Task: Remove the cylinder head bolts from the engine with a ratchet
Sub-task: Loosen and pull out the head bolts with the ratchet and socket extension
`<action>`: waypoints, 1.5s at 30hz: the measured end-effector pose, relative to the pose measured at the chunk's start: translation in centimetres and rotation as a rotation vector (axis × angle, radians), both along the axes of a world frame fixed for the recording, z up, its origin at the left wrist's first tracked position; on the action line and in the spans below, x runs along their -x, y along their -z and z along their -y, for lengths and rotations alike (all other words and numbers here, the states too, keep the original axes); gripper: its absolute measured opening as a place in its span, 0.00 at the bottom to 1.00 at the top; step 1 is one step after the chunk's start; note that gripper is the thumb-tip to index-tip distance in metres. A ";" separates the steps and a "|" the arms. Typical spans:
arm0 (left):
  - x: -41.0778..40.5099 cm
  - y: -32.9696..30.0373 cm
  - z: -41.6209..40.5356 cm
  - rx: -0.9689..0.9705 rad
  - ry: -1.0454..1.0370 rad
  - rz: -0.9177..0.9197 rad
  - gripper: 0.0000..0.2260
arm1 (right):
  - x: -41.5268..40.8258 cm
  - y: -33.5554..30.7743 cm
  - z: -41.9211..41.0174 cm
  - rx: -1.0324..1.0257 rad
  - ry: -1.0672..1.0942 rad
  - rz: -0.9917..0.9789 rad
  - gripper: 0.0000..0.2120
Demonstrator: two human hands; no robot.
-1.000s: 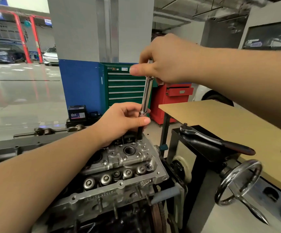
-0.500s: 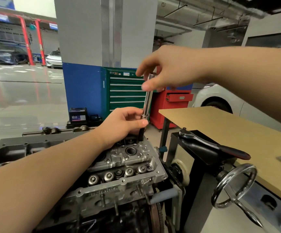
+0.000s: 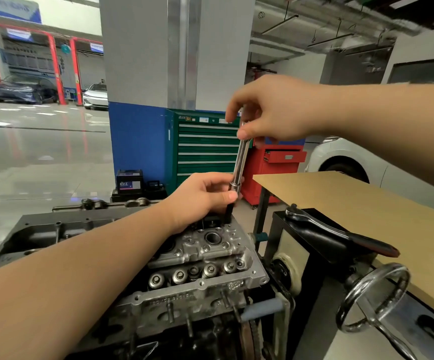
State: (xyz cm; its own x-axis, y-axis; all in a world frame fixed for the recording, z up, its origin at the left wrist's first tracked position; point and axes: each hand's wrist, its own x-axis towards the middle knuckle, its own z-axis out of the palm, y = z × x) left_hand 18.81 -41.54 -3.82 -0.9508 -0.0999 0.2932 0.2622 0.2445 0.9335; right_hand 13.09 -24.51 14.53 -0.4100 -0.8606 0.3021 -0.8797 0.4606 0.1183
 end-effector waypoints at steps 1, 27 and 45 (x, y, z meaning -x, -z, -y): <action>0.0 0.0 -0.1 -0.015 0.021 0.000 0.21 | 0.2 0.1 0.2 0.028 0.048 -0.023 0.11; -0.2 -0.3 0.2 0.002 0.063 -0.053 0.19 | 0.5 0.3 0.1 -0.118 0.136 -0.204 0.21; -0.1 -0.3 -0.7 0.129 -0.084 -0.147 0.16 | -0.1 0.3 -0.2 -0.124 0.088 -0.055 0.20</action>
